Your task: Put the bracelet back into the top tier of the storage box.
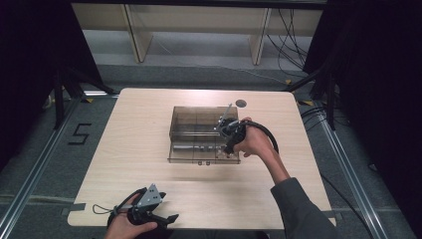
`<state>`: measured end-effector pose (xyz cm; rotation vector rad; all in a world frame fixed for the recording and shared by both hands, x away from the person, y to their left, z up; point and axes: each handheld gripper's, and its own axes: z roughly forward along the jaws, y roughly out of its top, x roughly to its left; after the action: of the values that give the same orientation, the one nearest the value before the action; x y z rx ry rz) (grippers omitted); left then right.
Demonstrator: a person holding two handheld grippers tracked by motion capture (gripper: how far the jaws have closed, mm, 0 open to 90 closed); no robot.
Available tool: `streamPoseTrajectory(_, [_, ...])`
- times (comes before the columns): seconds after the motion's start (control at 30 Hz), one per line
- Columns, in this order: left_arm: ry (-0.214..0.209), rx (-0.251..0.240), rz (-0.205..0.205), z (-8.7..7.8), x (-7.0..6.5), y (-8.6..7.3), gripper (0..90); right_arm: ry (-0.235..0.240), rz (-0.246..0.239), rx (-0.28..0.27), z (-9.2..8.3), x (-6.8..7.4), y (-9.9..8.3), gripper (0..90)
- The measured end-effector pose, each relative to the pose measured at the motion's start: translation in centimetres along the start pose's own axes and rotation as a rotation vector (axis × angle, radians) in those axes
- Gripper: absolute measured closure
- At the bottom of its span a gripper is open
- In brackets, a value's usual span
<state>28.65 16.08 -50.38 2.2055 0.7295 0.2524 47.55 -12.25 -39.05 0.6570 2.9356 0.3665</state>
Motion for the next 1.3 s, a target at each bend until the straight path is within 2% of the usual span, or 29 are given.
streamPoseTrajectory(0.1, [-0.002,0.000,0.012,0.0,0.0,0.0,17.2,-0.014,0.011,-0.007,-0.3,0.1,-0.1,67.6])
streamPoseTrajectory(0.13, [-0.001,0.000,0.017,0.0,0.1,0.0,17.3,-0.013,0.001,-0.012,-0.5,0.1,-0.2,66.9])
streamPoseTrajectory(0.17, [-0.001,0.000,0.000,0.0,0.0,0.0,17.2,-0.015,0.001,-0.019,-0.6,0.1,-0.2,66.1])
streamPoseTrajectory(0.33, [-0.001,0.000,0.000,0.0,0.0,0.0,17.3,-0.022,-0.003,-0.049,-1.5,0.6,-0.5,60.5])
streamPoseTrajectory(0.37, [-0.002,0.001,0.002,0.0,0.0,0.0,17.2,-0.028,0.014,-0.055,-1.7,0.8,-0.6,59.1])
streamPoseTrajectory(0.4, [-0.001,0.001,0.002,0.0,0.0,0.0,17.2,-0.028,-0.015,-0.066,-1.8,0.9,-0.7,57.7])
streamPoseTrajectory(0.43, [-0.001,0.001,0.002,0.0,0.0,0.0,17.2,-0.042,0.008,-0.078,-1.9,1.1,-0.8,56.3])
streamPoseTrajectory(0.47, [0.000,0.000,0.021,0.0,0.1,0.0,17.2,-0.049,0.015,-0.096,-2.0,1.3,-0.9,55.7])
streamPoseTrajectory(0.5, [-0.001,0.000,0.019,0.0,0.1,0.0,17.2,-0.045,-0.002,-0.109,-2.2,1.4,-1.0,54.6])
streamPoseTrajectory(0.53, [0.000,0.000,0.019,0.0,0.1,0.0,17.2,-0.050,0.002,-0.115,-2.3,1.5,-1.1,53.3])
streamPoseTrajectory(0.57, [-0.001,0.002,0.001,0.0,0.0,0.0,17.2,-0.055,0.005,-0.119,-2.5,1.6,-1.2,51.7])
streamPoseTrajectory(0.63, [-0.007,0.002,0.001,0.0,0.0,0.0,17.2,-0.058,0.000,-0.133,-2.8,1.7,-1.4,51.0])
streamPoseTrajectory(0.7, [-0.001,0.000,0.001,0.0,0.0,0.0,17.2,-0.049,0.009,-0.149,-3.0,1.9,-1.6,49.1])
streamPoseTrajectory(0.73, [0.000,0.001,-0.001,0.0,0.0,0.0,17.2,-0.045,0.035,-0.149,-3.0,2.1,-1.7,48.4])
streamPoseTrajectory(0.77, [0.000,0.000,0.019,0.0,0.1,0.0,17.2,-0.044,0.011,-0.165,-3.0,2.1,-1.8,46.9])
streamPoseTrajectory(0.8, [-0.003,-0.004,0.013,0.0,0.1,0.0,17.3,-0.047,0.028,-0.170,-3.1,2.2,-2.0,45.7])
streamPoseTrajectory(0.83, [-0.005,0.000,0.016,0.0,0.1,0.0,17.2,-0.050,0.006,-0.183,-3.1,2.1,-2.2,45.3])
streamPoseTrajectory(0.87, [-0.006,-0.001,-0.001,0.1,0.0,0.0,17.2,-0.052,0.033,-0.181,-3.2,2.3,-2.3,44.7])
streamPoseTrajectory(0.9, [-0.004,-0.001,-0.003,0.1,0.0,0.0,17.2,-0.050,0.018,-0.194,-3.2,2.3,-2.5,43.7])
streamPoseTrajectory(0.93, [-0.007,0.001,0.001,0.0,0.0,0.0,17.2,-0.048,0.046,-0.196,-3.2,2.5,-2.7,43.5])
streamPoseTrajectory(0.97, [-0.005,0.003,0.017,0.0,0.1,0.0,17.2,-0.049,0.049,-0.204,-3.2,2.6,-2.9,43.6])
streamPoseTrajectory(1.0, [-0.003,-0.001,0.006,0.0,0.0,0.0,17.2,-0.051,0.050,-0.210,-3.2,2.6,-3.1,43.4])
streamPoseTrajectory(1.1, [0.003,0.008,0.022,0.0,0.2,0.0,17.2,-0.047,0.055,-0.230,-3.2,3.0,-3.5,42.1])
streamPoseTrajectory(1.17, [0.003,-0.001,0.015,0.0,0.2,0.0,17.2,-0.046,0.077,-0.240,-3.3,3.2,-3.8,41.5])
streamPoseTrajectory(1.2, [-0.003,0.001,0.014,0.0,0.2,0.0,17.2,-0.046,0.065,-0.248,-3.3,3.2,-3.9,41.3])
streamPoseTrajectory(1.23, [0.002,-0.001,-0.006,0.0,0.1,-0.1,17.2,-0.043,0.062,-0.251,-3.4,3.3,-4.1,41.0])
streamPoseTrajectory(1.3, [0.009,0.003,0.000,0.0,0.2,-0.1,17.2,-0.052,0.077,-0.261,-3.4,3.5,-4.3,39.7])
